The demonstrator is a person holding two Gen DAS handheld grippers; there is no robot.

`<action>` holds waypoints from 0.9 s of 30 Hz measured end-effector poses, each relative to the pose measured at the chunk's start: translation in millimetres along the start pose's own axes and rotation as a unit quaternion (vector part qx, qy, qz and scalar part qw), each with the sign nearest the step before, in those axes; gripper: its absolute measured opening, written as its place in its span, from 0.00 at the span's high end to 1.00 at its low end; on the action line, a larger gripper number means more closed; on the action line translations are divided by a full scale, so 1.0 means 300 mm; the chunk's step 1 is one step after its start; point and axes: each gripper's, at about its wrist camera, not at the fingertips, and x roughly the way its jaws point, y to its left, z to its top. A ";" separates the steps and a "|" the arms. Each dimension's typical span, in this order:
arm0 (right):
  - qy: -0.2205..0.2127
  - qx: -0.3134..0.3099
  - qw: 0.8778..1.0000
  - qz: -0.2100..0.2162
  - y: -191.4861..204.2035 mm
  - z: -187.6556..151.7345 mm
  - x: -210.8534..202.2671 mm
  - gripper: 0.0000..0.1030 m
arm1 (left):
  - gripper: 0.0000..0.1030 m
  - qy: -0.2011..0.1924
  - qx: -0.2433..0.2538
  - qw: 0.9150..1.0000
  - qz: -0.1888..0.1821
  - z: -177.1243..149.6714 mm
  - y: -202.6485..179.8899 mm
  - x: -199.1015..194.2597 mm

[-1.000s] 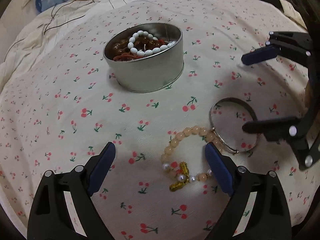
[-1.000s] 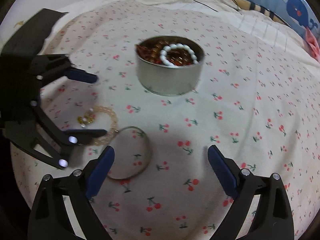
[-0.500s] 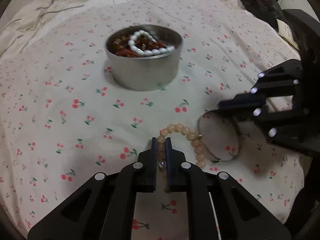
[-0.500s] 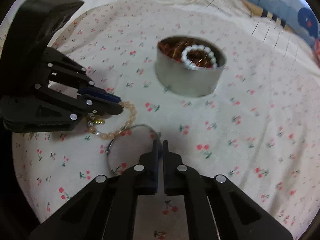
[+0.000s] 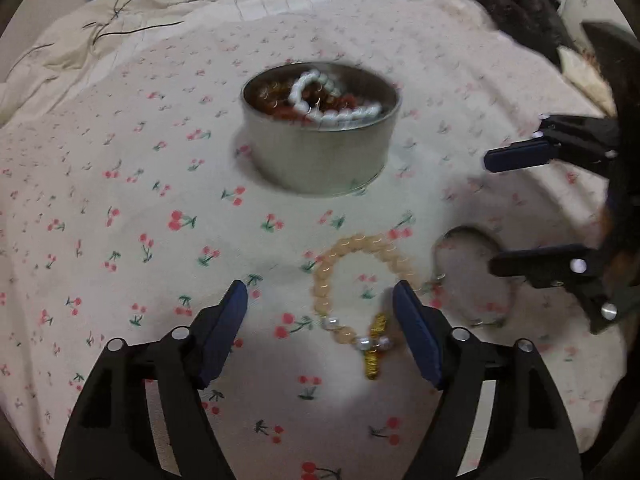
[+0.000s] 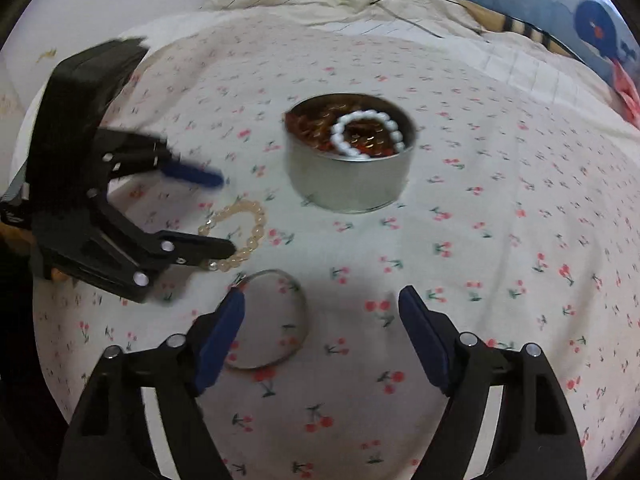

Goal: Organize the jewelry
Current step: 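Grasp the peach pearl bracelet with the left gripper while the right gripper grasps the silver bangle, then carry both over the silver tin and open both grippers to drop them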

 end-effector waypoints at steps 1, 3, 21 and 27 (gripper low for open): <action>0.019 -0.011 1.000 -0.003 0.014 -0.009 0.026 0.50 | 0.30 -0.001 0.002 1.000 0.001 -0.001 -0.002 0.001; 0.022 -0.030 0.999 -0.012 0.041 -0.012 0.038 0.67 | 0.37 0.002 -0.004 1.000 -0.004 0.002 -0.002 -0.003; 0.003 0.064 0.993 -0.100 -0.140 -0.020 -0.003 0.95 | 0.92 -0.009 -0.041 0.999 -0.012 0.056 0.023 0.014; 0.012 0.057 0.994 -0.093 -0.124 -0.023 0.022 0.84 | 0.91 -0.002 -0.026 1.000 0.004 0.055 0.007 0.028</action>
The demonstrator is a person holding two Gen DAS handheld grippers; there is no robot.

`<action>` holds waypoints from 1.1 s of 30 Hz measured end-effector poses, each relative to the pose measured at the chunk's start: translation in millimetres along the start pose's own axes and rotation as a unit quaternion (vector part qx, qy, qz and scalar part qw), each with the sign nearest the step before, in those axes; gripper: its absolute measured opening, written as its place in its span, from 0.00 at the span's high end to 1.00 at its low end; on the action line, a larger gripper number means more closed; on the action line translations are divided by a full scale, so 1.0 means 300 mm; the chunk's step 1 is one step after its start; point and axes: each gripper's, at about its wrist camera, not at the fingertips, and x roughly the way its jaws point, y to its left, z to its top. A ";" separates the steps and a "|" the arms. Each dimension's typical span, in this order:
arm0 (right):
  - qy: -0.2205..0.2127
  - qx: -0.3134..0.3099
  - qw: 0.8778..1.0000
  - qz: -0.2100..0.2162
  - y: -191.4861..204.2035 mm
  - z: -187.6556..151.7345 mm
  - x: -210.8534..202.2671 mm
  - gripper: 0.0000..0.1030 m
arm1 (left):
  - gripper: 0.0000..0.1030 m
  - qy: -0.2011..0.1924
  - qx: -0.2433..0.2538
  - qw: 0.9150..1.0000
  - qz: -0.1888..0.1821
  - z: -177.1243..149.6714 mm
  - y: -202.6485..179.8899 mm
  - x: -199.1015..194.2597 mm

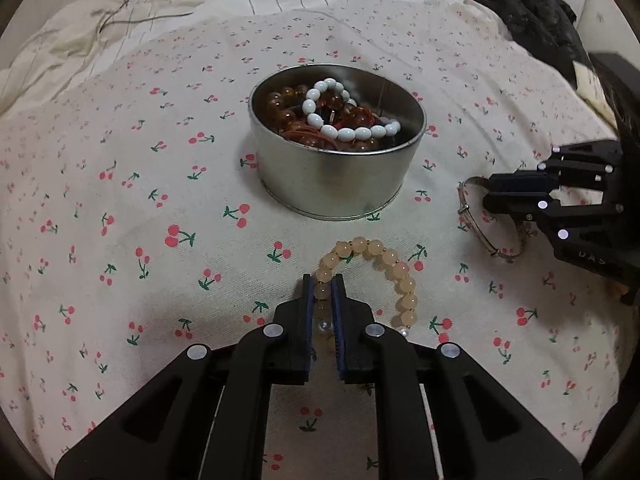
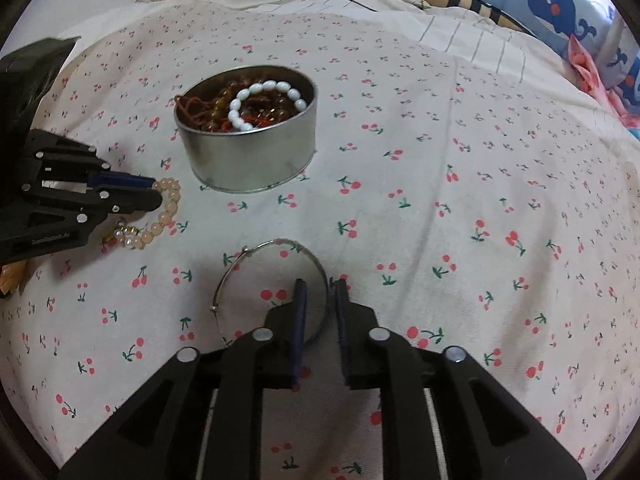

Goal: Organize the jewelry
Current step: 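Carry both over the silver tin and open both grippers to drop them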

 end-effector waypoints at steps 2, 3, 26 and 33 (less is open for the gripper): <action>-0.003 -0.003 1.000 0.001 0.003 0.002 0.000 0.85 | 0.91 -0.001 0.008 1.000 0.008 0.000 -0.009 -0.002; -0.007 -0.004 1.000 0.005 0.006 0.004 -0.004 0.88 | 0.91 -0.002 0.006 1.000 0.008 0.002 -0.009 -0.003; -0.011 -0.015 1.000 0.006 0.033 0.005 0.007 0.66 | 0.91 -0.014 0.014 0.999 0.035 0.012 -0.025 -0.004; -0.013 -0.025 0.999 0.020 0.060 0.005 0.006 0.91 | 0.91 -0.015 0.023 0.999 0.043 0.011 -0.035 -0.004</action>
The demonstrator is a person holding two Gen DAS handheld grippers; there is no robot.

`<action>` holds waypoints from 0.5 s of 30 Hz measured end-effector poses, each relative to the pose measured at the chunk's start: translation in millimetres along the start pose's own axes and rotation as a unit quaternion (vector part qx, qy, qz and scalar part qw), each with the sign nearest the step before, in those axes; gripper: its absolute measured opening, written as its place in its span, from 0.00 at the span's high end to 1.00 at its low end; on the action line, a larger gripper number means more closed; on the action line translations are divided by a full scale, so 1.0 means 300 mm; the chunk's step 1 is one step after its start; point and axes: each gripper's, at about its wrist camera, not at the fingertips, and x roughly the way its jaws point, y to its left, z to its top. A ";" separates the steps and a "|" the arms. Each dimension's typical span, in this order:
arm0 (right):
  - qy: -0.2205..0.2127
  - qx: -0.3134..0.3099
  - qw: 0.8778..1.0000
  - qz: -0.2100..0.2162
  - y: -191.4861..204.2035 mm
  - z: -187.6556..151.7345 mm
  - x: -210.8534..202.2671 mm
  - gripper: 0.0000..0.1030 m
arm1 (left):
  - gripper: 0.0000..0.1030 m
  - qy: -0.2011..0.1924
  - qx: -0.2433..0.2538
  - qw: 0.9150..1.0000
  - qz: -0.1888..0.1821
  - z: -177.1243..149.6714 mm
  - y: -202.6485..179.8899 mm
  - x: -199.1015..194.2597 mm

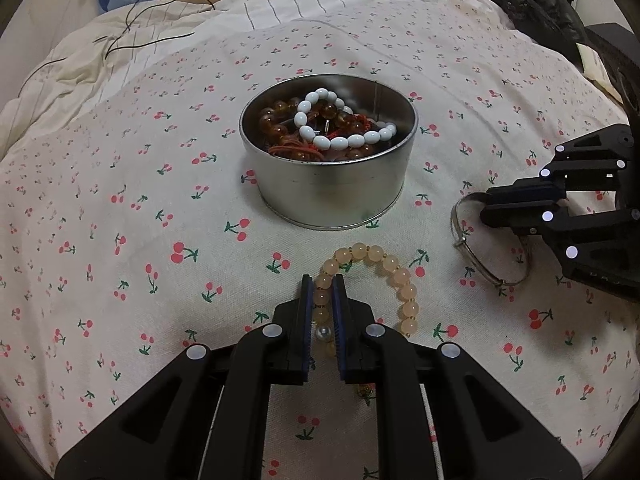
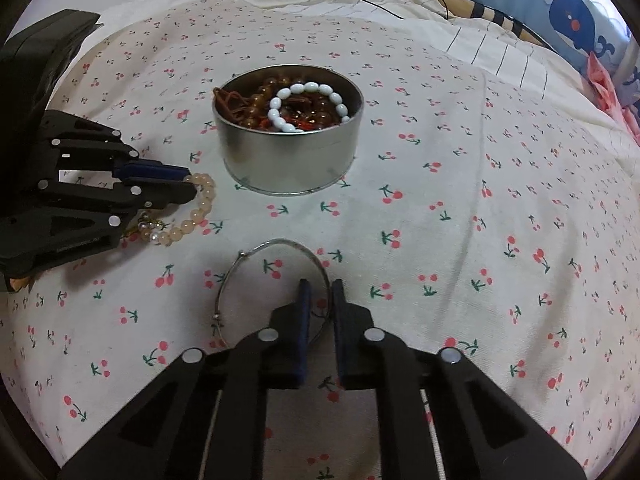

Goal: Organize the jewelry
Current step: 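Carry both over the silver tin and open both grippers to drop them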

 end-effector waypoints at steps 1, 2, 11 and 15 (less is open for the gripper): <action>-0.001 0.002 1.000 0.000 0.000 0.000 -0.001 0.94 | 0.91 -0.001 0.001 1.000 0.001 0.000 -0.001 -0.001; -0.004 0.006 1.000 0.003 -0.004 0.002 -0.005 0.96 | 0.91 -0.001 0.003 1.000 0.001 0.000 -0.001 -0.001; -0.030 0.032 0.999 0.005 -0.051 0.017 -0.050 0.96 | 0.93 -0.022 -0.006 1.000 -0.019 0.023 0.011 -0.050; -0.039 0.043 0.998 0.006 -0.075 0.021 -0.069 0.96 | 0.93 -0.034 -0.022 0.999 -0.029 0.041 0.037 -0.080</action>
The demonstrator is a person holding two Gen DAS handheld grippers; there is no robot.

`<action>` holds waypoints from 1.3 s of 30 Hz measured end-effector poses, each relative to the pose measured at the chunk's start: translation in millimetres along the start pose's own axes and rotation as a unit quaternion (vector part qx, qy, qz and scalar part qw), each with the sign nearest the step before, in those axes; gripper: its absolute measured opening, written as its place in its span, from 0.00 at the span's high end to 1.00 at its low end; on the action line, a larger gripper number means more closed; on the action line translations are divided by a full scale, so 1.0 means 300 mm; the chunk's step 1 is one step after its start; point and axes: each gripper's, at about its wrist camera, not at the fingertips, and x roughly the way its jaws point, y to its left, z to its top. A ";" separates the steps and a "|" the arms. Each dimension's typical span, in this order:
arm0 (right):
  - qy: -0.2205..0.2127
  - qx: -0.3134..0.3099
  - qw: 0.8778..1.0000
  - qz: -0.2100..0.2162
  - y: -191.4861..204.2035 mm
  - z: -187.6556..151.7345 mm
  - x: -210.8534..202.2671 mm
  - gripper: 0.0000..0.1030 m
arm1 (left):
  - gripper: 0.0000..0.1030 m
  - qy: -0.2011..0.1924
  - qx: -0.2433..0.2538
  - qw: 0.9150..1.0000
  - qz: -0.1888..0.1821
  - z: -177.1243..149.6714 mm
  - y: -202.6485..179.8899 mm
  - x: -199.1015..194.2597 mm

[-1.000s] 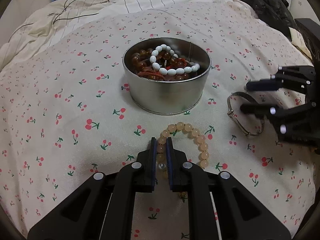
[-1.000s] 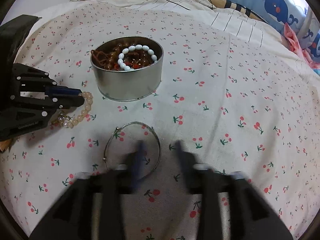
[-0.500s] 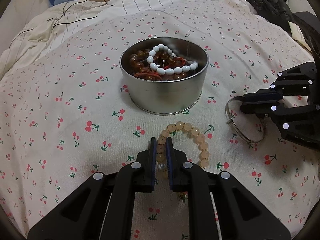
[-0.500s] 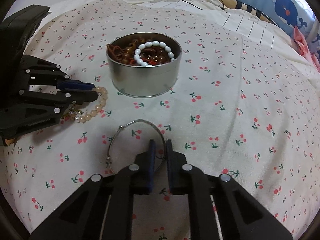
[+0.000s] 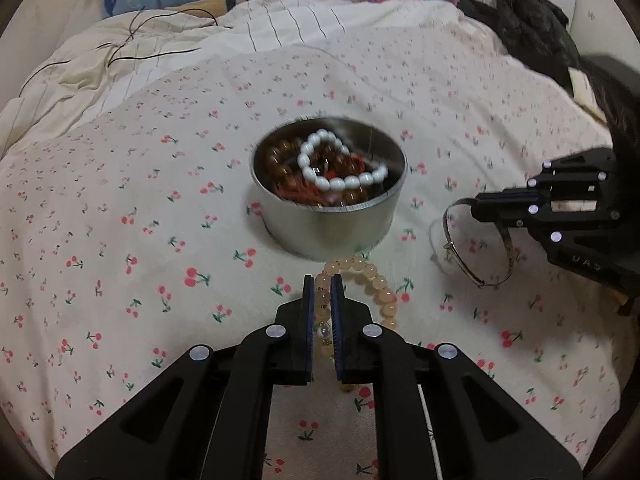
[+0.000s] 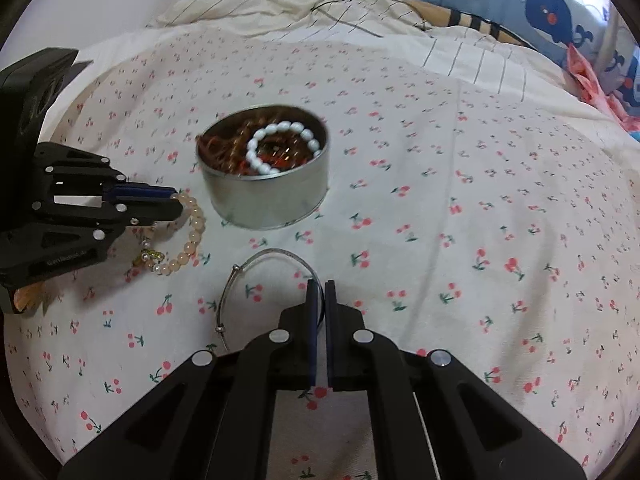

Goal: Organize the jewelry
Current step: 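Carry both over the silver tin and open both grippers to drop them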

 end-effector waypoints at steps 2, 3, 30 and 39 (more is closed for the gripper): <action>-0.002 0.002 1.000 -0.001 -0.006 0.003 -0.003 0.96 | 0.93 -0.004 -0.001 1.000 0.001 0.008 0.005 -0.011; -0.003 0.003 1.000 -0.001 -0.009 0.005 -0.004 0.96 | 0.93 -0.005 -0.002 1.000 0.002 0.008 0.004 -0.013; -0.023 0.029 0.999 0.025 -0.034 0.014 -0.046 0.96 | 0.93 -0.077 -0.019 0.996 -0.031 0.213 -0.009 -0.200; -0.039 0.041 0.998 0.033 -0.050 0.015 -0.081 0.96 | 0.93 -0.092 -0.079 0.990 -0.066 0.282 0.010 -0.113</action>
